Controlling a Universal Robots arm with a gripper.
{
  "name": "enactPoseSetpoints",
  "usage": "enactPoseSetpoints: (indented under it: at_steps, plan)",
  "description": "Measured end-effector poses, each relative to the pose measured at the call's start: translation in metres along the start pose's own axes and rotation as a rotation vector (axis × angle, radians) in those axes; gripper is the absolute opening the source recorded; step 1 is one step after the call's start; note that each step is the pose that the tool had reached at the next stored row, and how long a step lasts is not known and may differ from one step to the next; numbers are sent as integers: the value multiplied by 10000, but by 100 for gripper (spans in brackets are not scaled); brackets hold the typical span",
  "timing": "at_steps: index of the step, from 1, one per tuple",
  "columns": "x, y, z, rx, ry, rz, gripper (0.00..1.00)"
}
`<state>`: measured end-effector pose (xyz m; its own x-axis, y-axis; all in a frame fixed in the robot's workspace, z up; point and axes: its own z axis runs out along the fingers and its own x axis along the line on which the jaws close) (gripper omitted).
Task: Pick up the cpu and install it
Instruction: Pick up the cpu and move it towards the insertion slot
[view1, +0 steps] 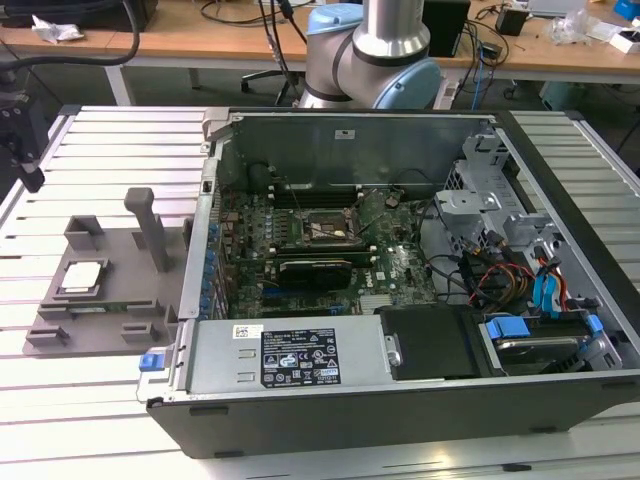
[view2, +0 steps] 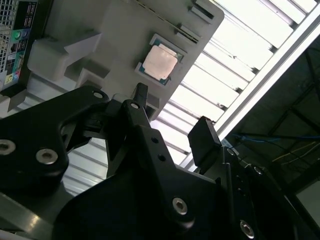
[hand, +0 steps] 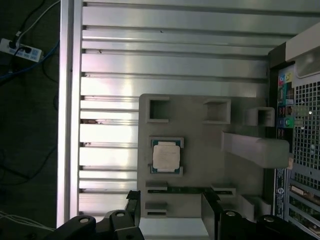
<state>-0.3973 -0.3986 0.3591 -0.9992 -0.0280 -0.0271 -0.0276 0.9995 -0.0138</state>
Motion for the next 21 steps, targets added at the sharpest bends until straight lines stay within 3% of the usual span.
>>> enactPoseSetpoints:
  at_steps: [21]
  plan:
    - [-2,1,103,0,0,0,60]
